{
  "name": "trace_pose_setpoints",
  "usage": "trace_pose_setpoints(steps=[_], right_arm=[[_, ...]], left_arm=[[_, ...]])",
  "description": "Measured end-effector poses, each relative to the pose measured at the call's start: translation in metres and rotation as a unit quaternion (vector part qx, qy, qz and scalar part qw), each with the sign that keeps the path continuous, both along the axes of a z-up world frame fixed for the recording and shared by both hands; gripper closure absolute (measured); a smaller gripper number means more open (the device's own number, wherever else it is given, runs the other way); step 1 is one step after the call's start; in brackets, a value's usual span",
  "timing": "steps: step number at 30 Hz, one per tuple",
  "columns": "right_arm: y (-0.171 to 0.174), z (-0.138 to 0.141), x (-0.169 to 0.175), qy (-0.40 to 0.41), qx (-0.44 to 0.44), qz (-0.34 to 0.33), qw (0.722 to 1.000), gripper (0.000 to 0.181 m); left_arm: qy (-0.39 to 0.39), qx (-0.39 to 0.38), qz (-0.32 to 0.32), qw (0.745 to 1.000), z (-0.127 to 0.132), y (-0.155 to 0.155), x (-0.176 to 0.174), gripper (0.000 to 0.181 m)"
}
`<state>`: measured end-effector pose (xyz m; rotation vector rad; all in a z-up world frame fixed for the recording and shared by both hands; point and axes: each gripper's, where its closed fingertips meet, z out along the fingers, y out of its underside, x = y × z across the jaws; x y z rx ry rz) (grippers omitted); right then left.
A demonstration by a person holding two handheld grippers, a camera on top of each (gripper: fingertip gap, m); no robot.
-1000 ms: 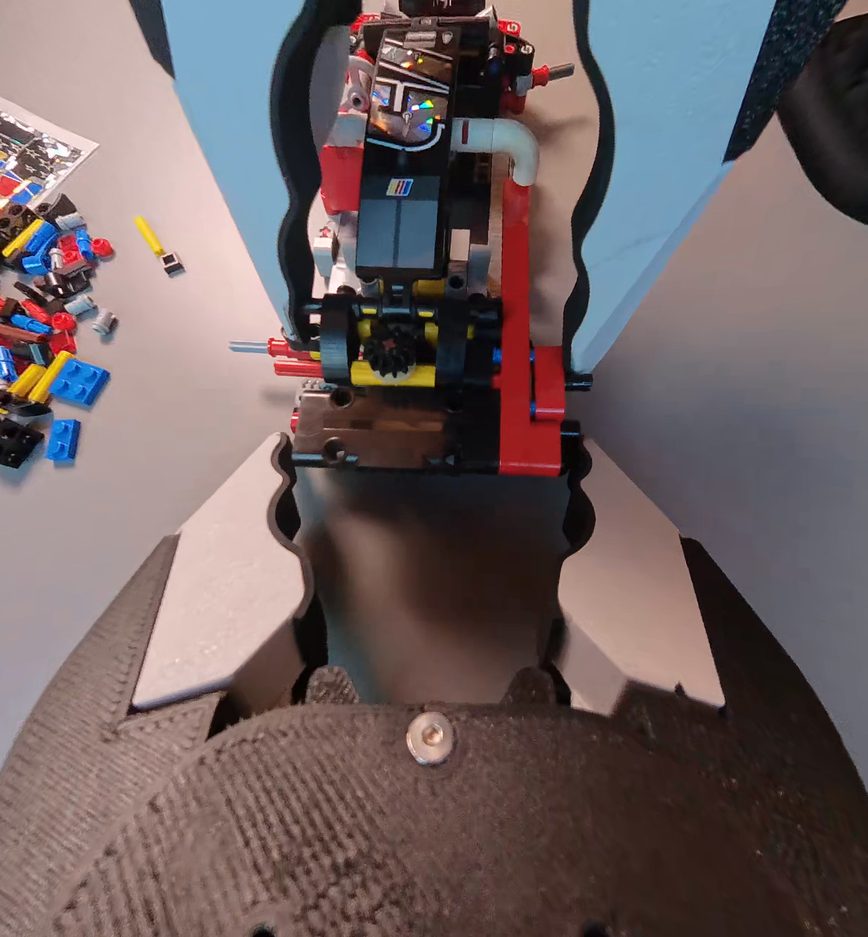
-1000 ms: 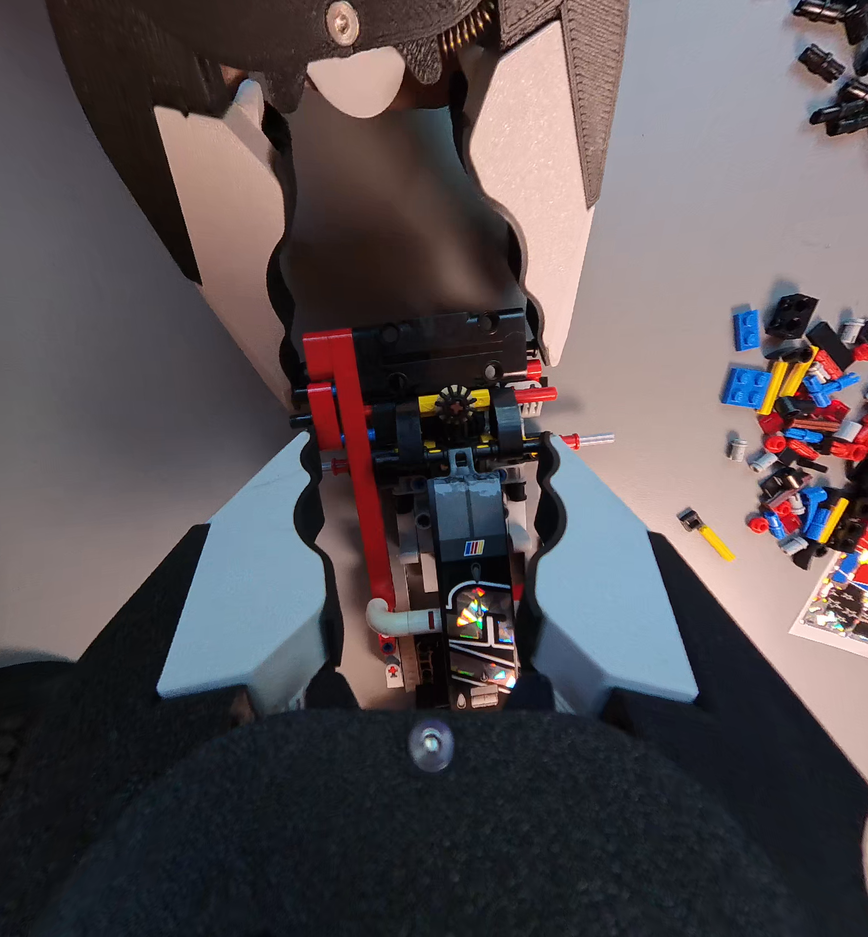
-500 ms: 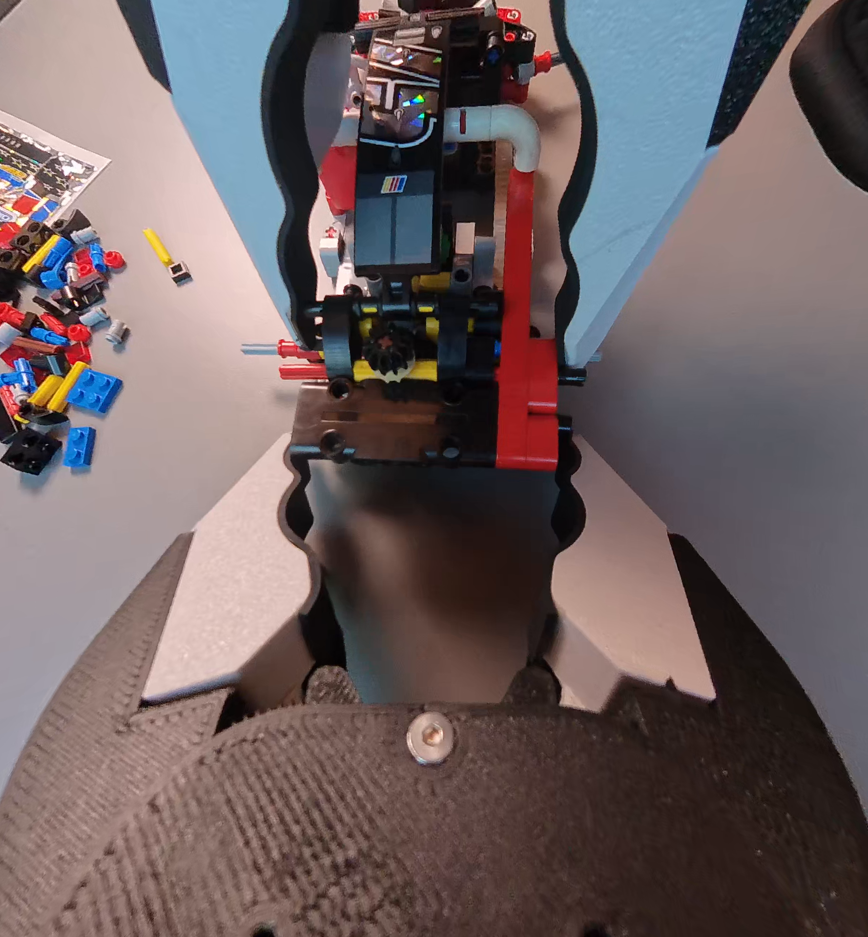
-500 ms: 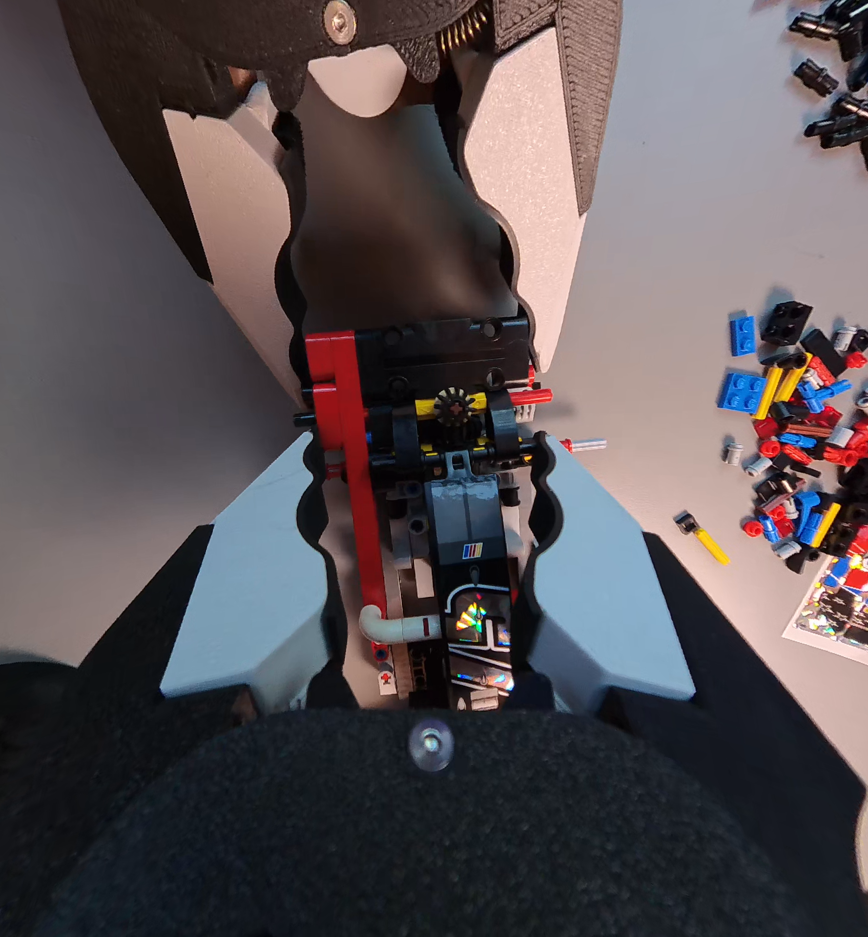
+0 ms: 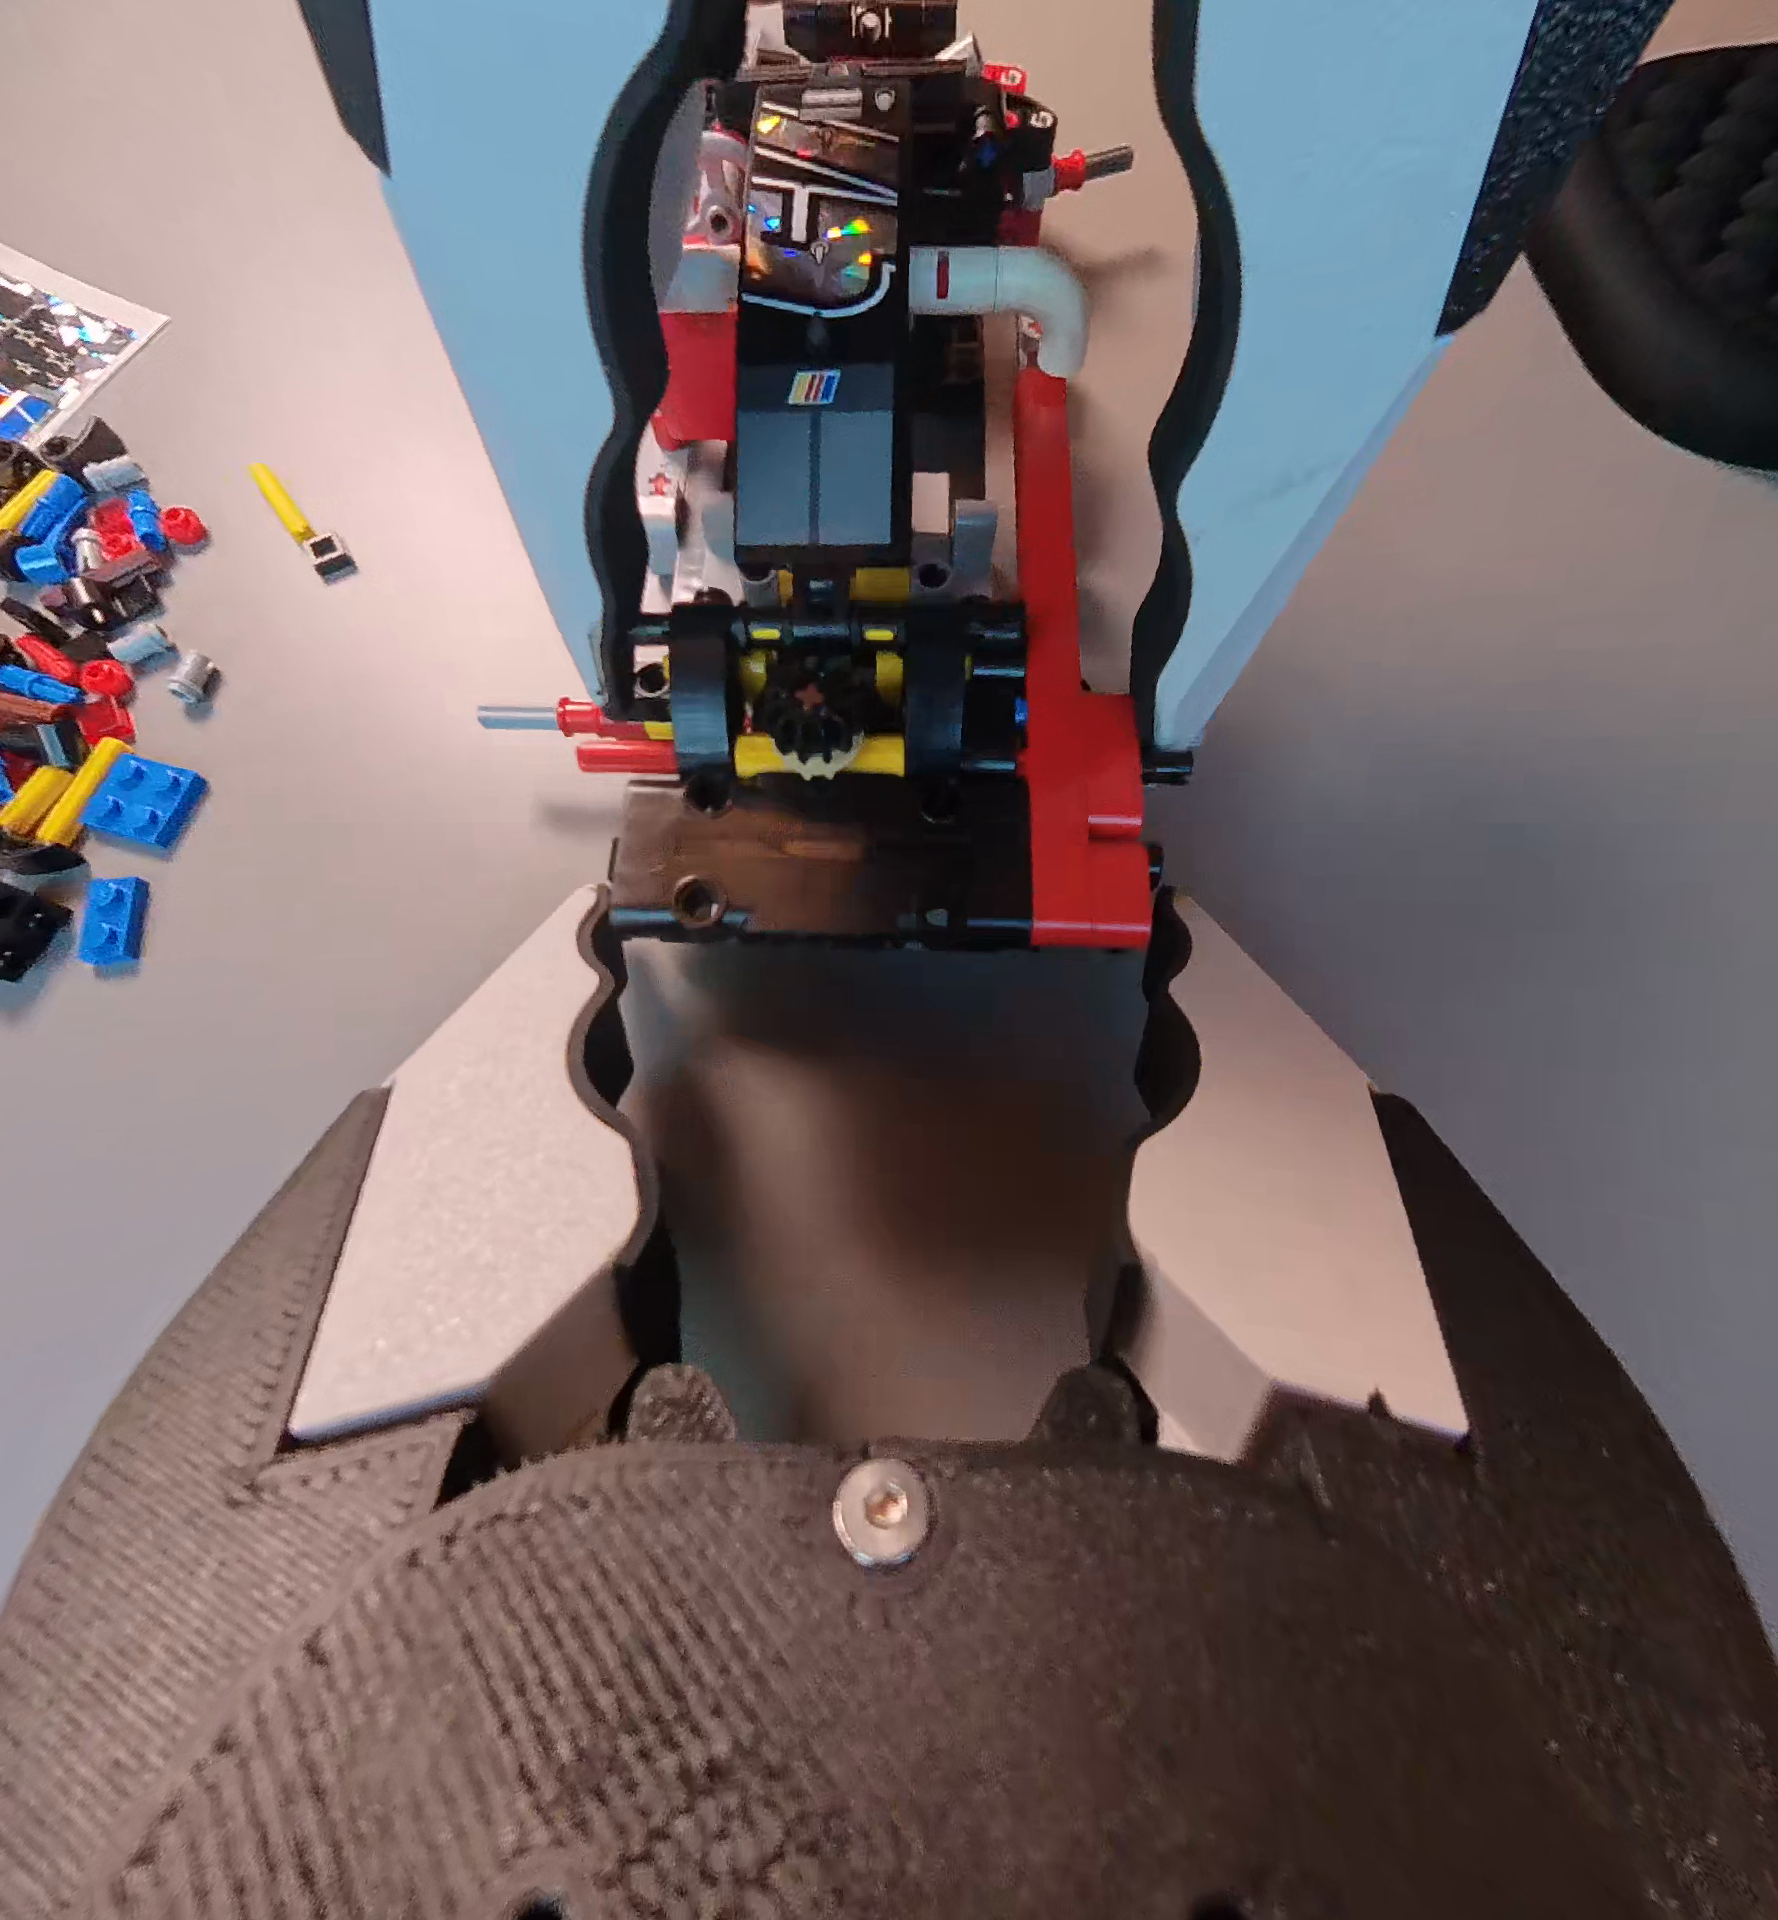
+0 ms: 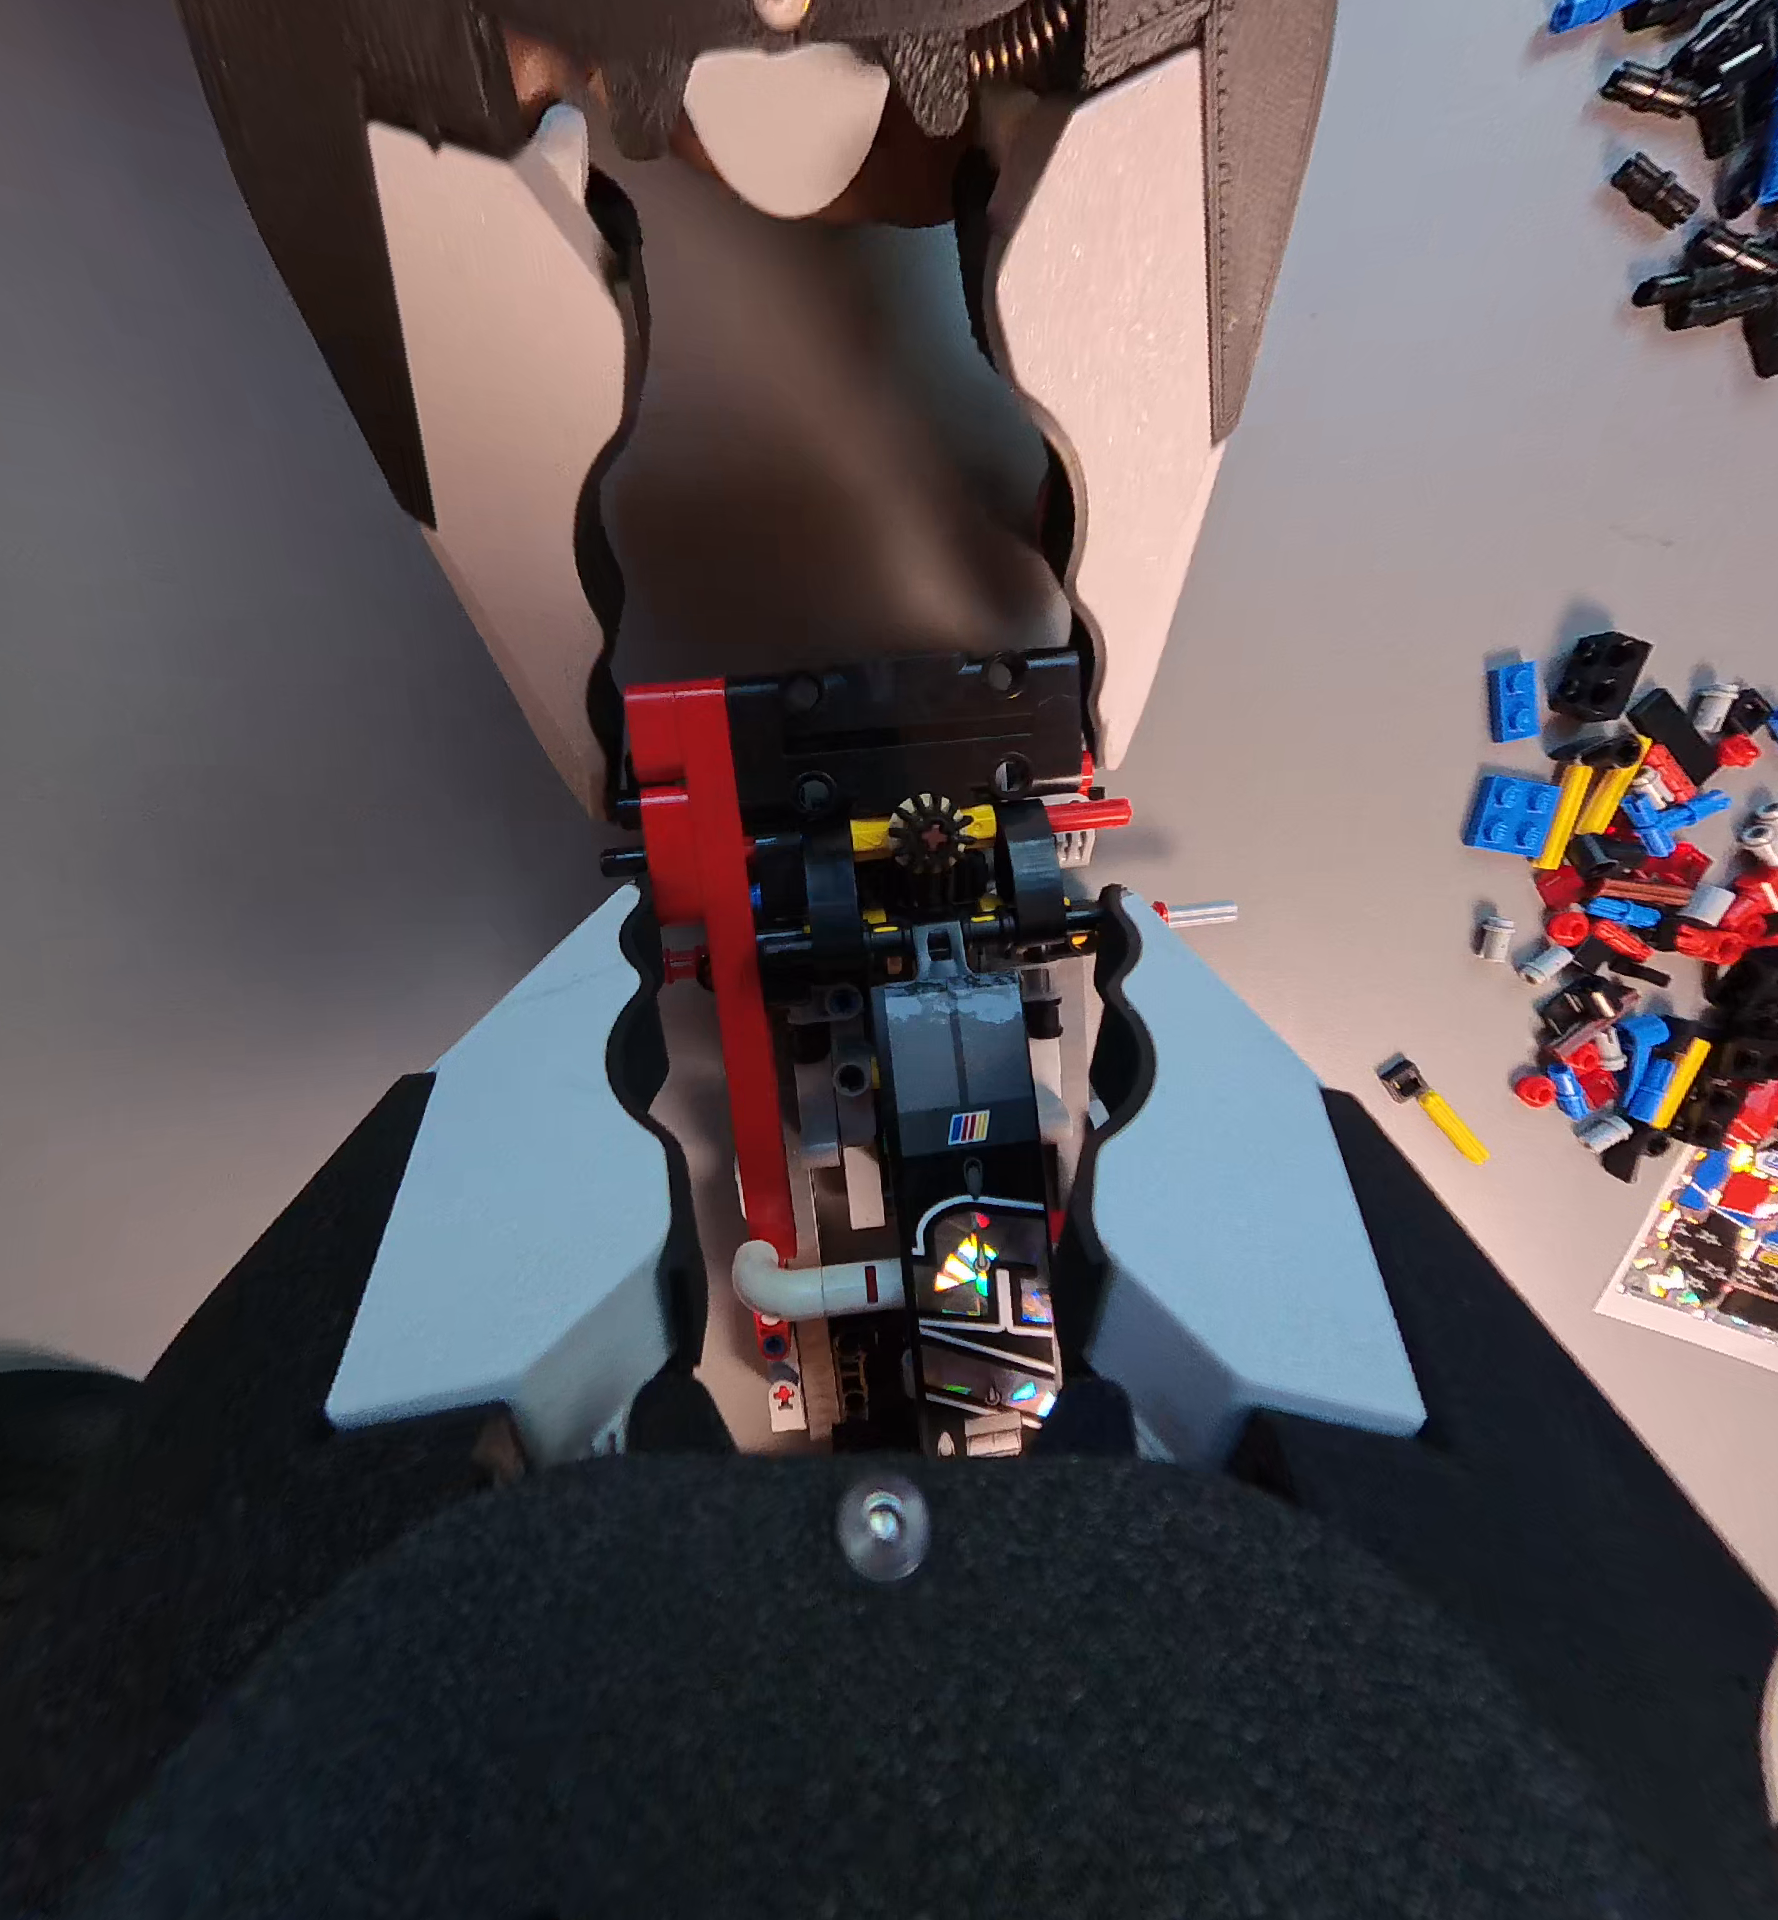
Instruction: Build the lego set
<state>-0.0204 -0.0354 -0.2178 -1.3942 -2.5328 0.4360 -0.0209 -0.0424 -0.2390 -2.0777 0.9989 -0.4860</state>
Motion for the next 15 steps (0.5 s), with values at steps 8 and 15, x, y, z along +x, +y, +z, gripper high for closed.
trace_pose_setpoints(steps=[8, 15], right_arm=[[-0.0011, 0.0006, -0.0009, 0.01, 0.002, -0.003, 1.0, 0.102], [0.0003, 0.0002, -0.0002, 0.003, 0.002, 0.002, 1.0, 0.102]], left_arm=[[0.018, 0.01, 0.004, 1.0, -0.0018, 0.0011, -0.0007, 0.084], [0.02, 0.011, 0.005, 1.0, -0.0019, 0.0022, -0.0006, 0.085]])
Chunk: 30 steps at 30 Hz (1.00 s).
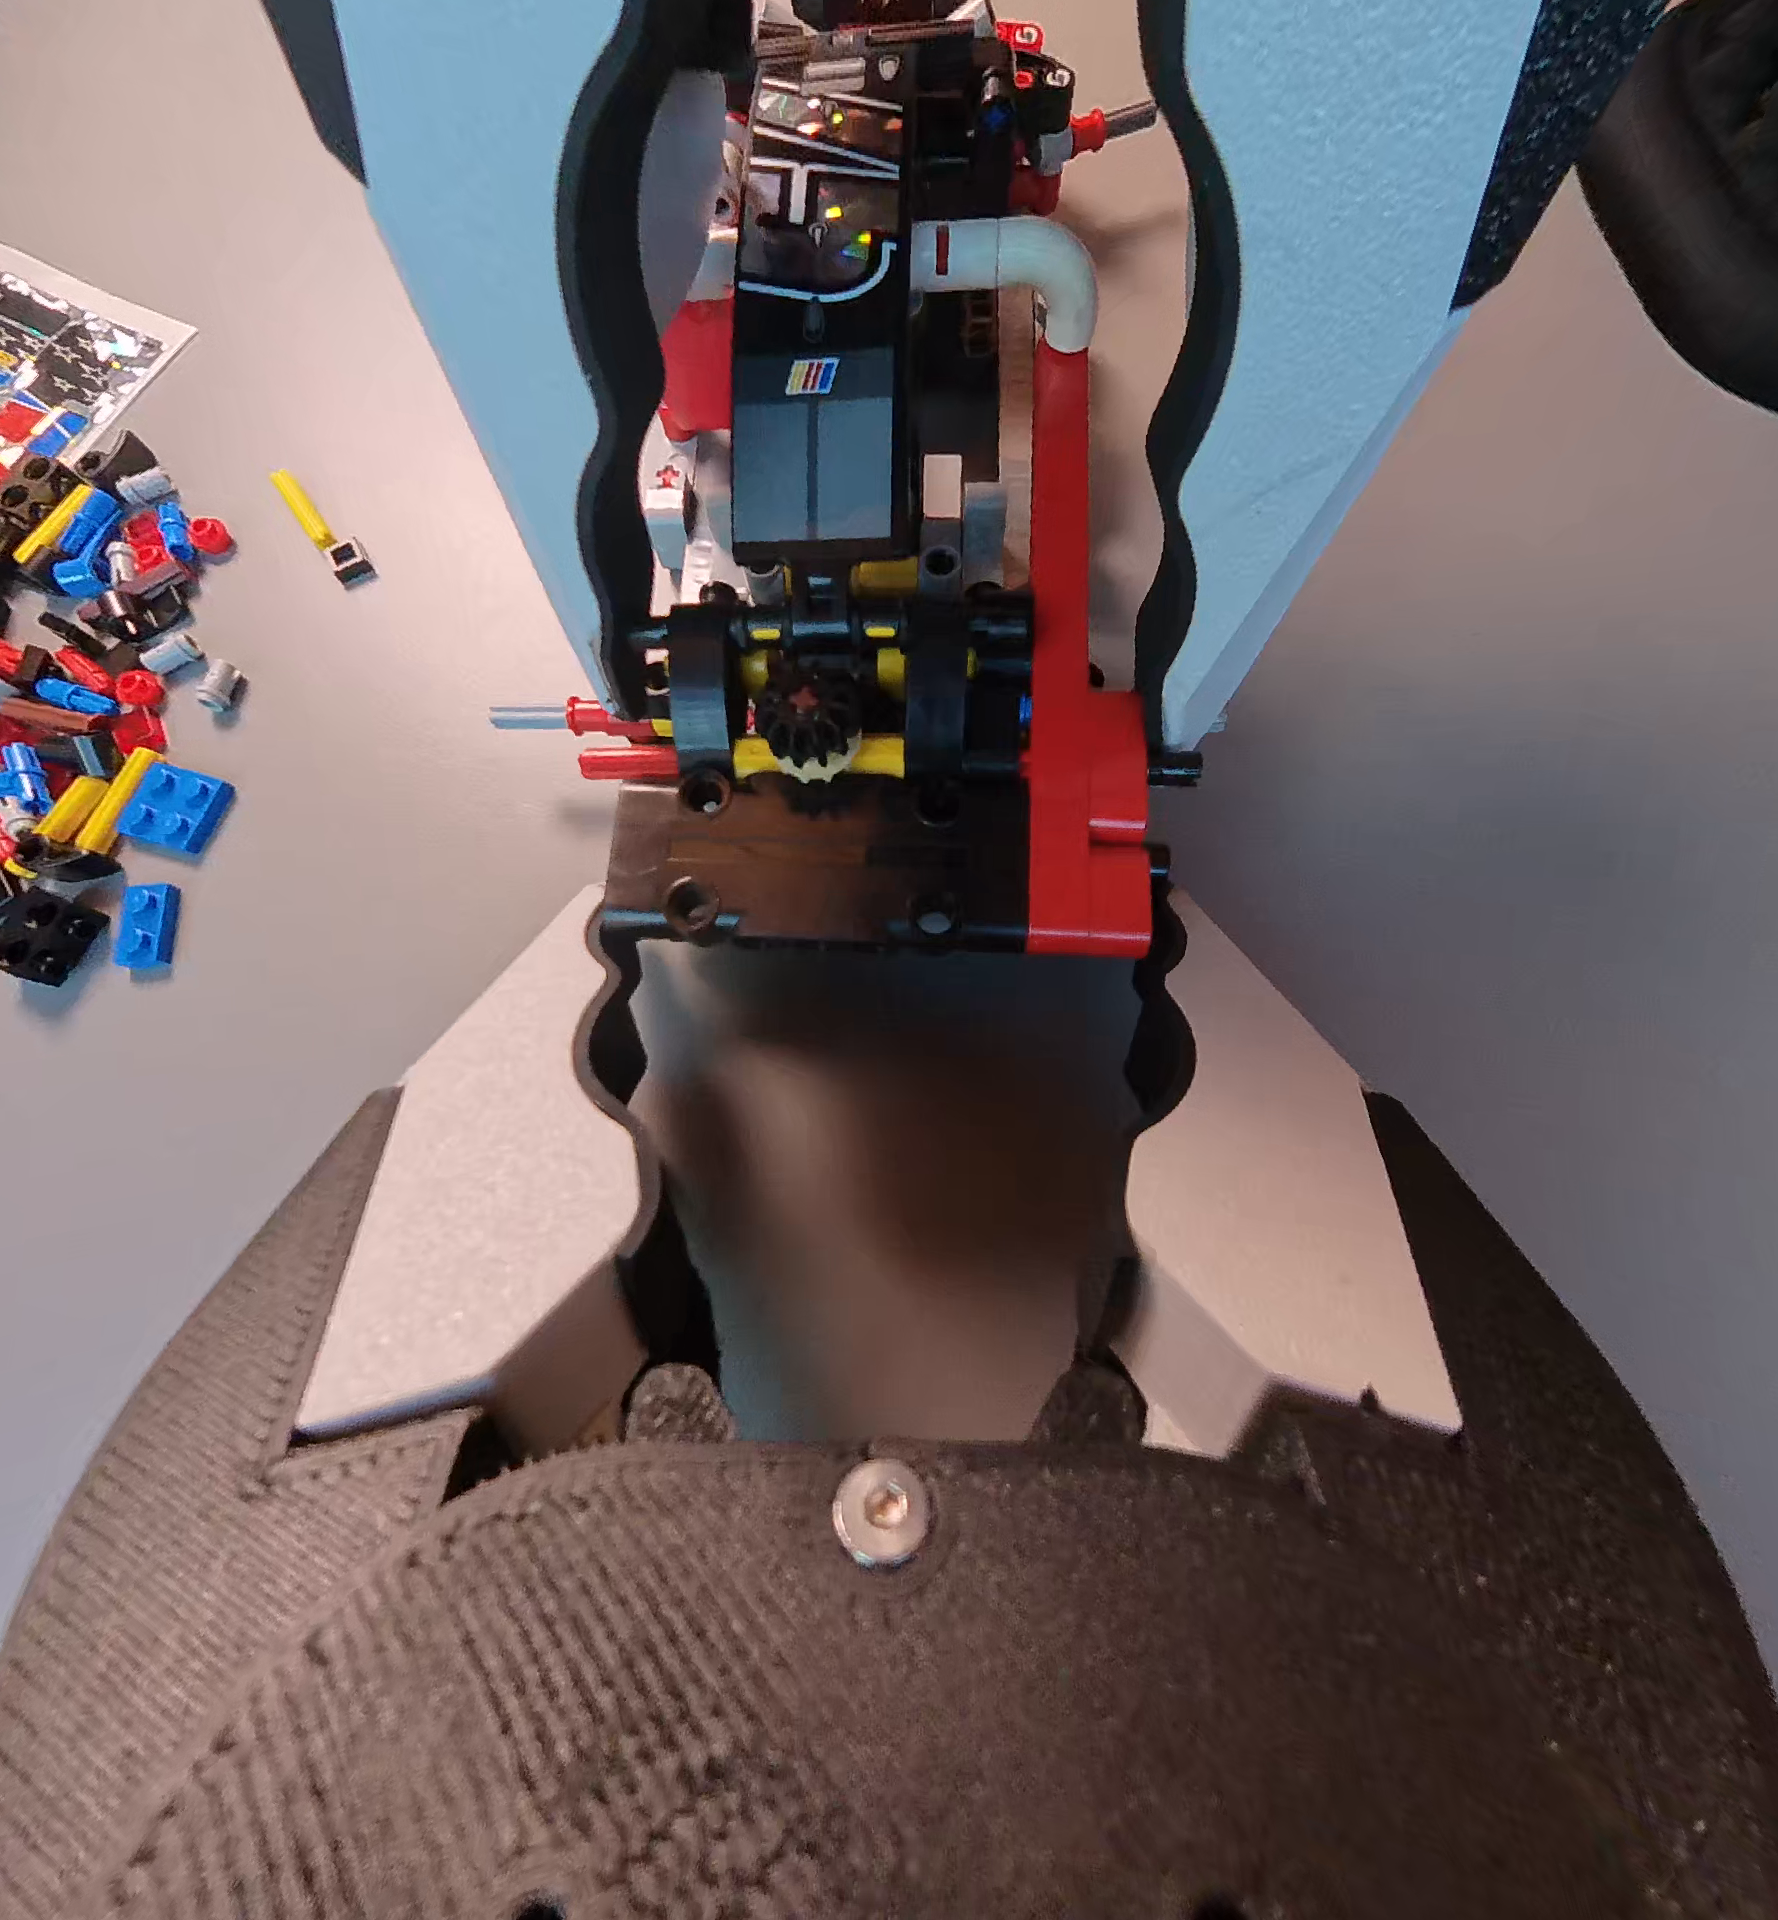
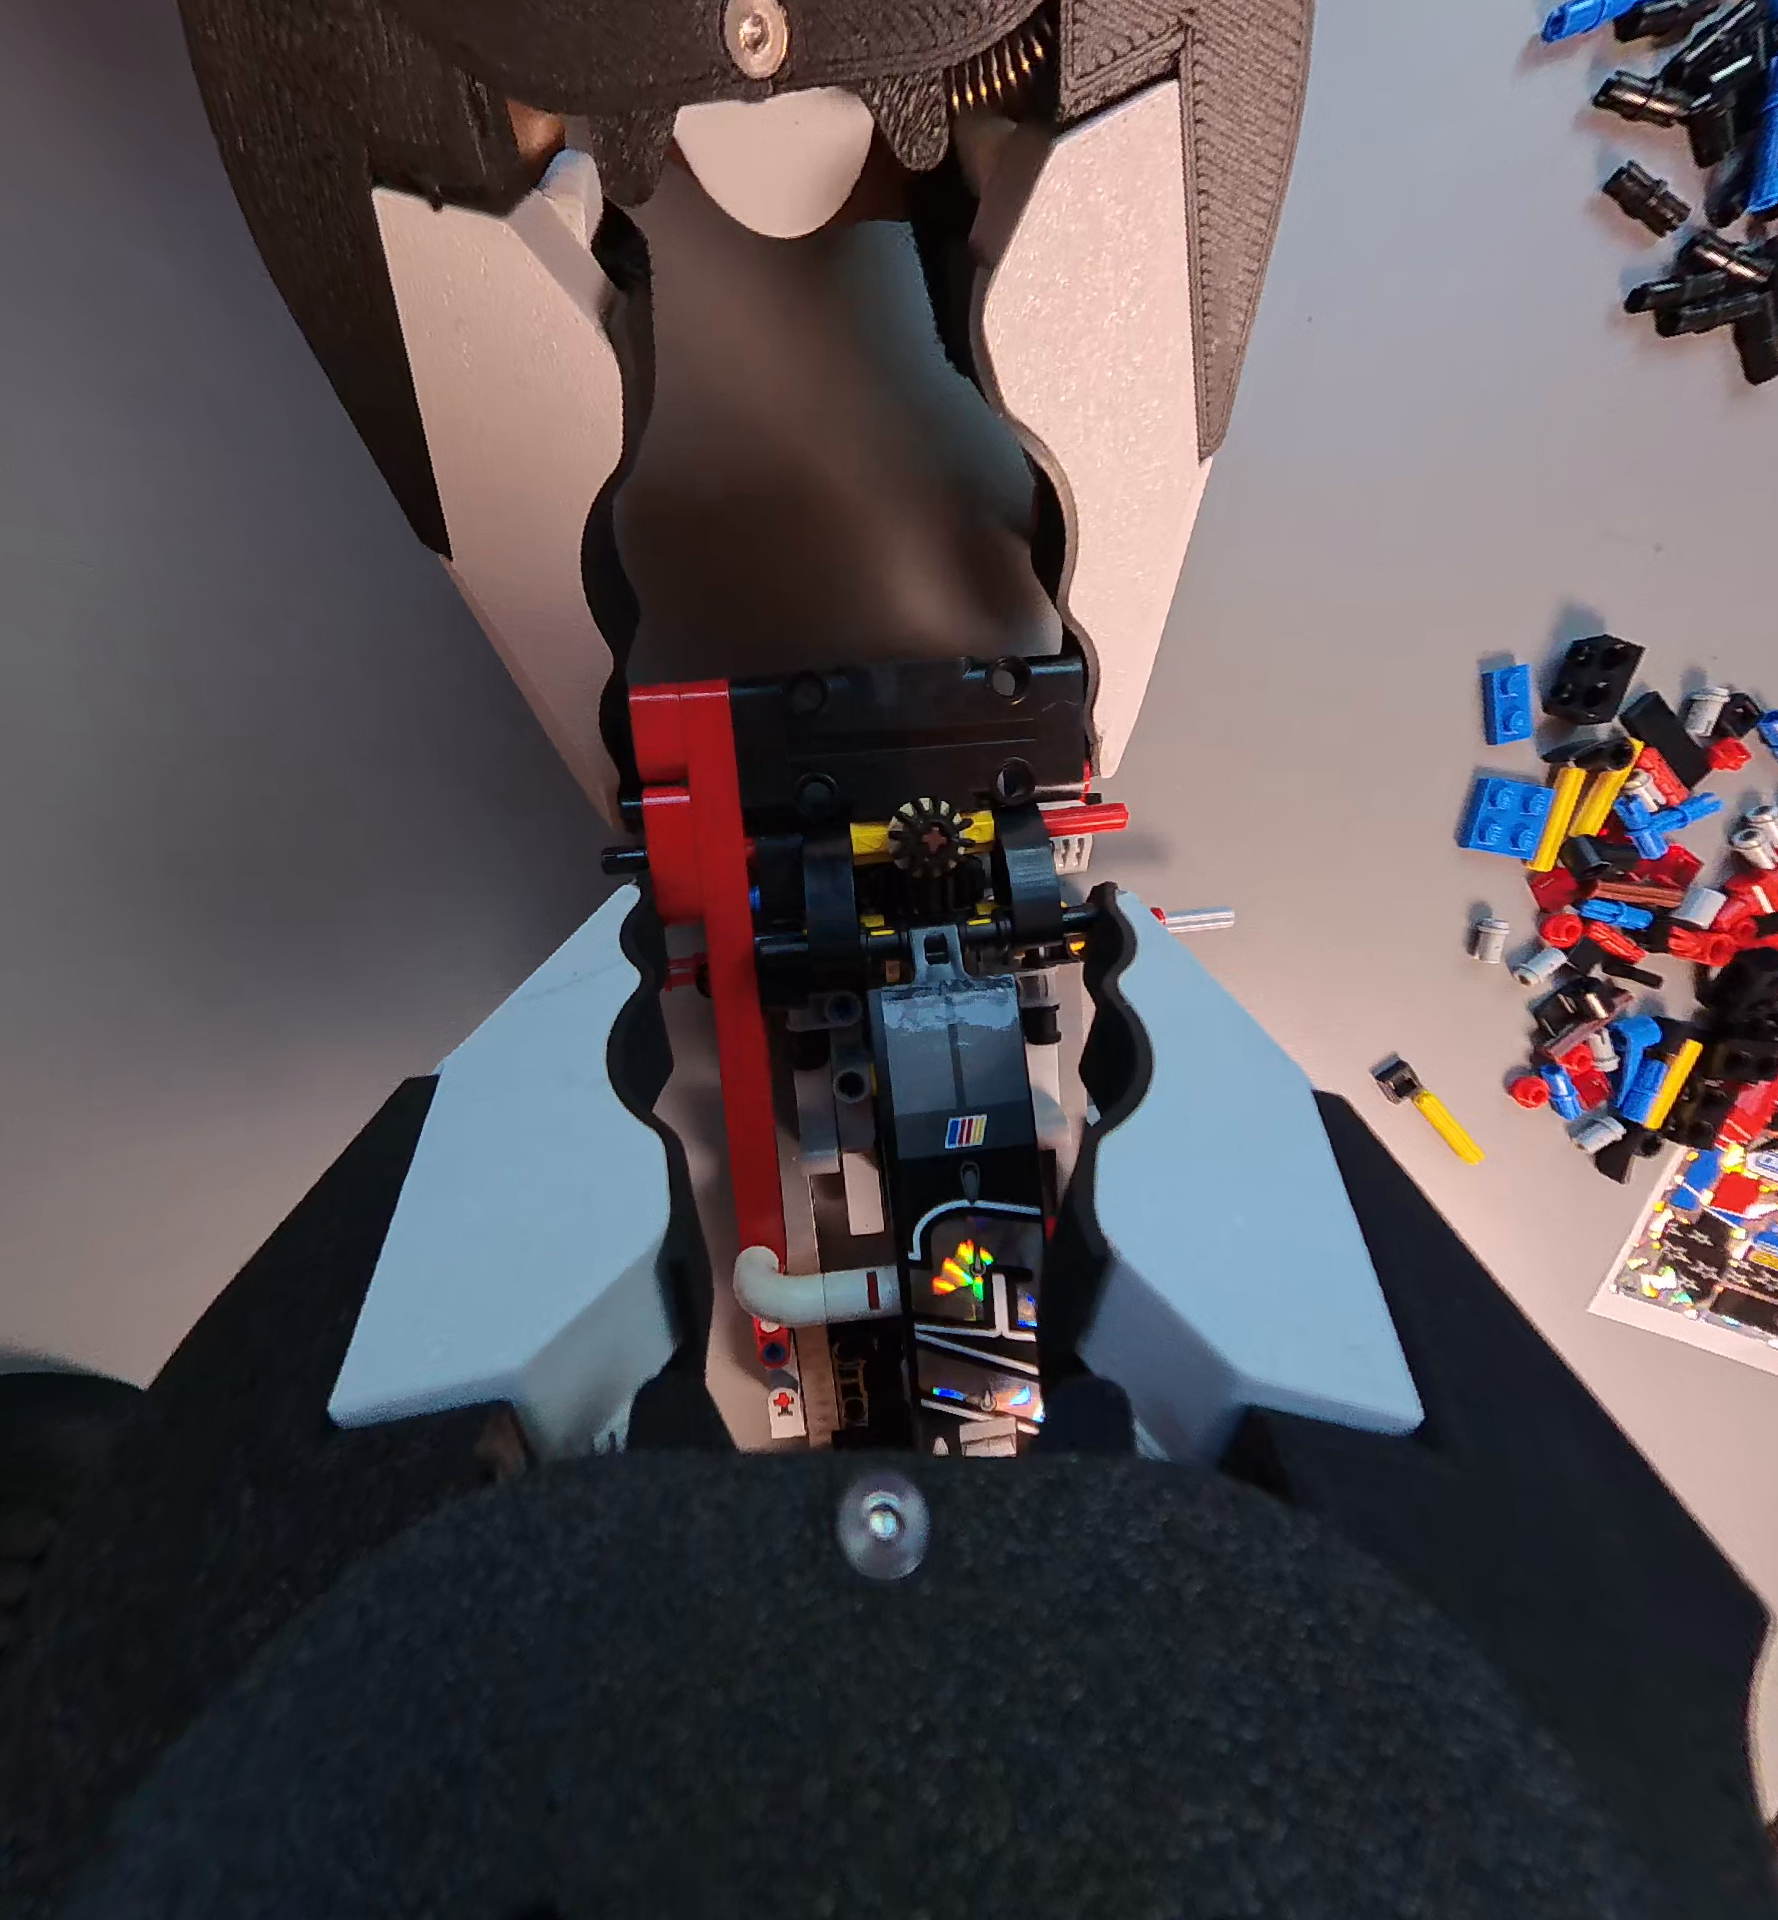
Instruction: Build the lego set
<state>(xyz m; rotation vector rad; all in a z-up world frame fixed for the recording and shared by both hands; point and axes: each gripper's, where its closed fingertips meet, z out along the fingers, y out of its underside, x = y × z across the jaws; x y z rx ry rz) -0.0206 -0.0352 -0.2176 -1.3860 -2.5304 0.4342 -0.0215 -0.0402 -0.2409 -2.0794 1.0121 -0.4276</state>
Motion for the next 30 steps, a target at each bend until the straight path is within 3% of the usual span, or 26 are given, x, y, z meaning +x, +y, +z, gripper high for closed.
trace_pose_setpoints(steps=[30], right_arm=[[0.0007, -0.0028, -0.0012, -0.001, 0.005, 0.013, 1.0, 0.102]], left_arm=[[-0.007, 0.0, 0.01, 1.0, 0.0009, 0.0025, 0.0017, 0.083]])
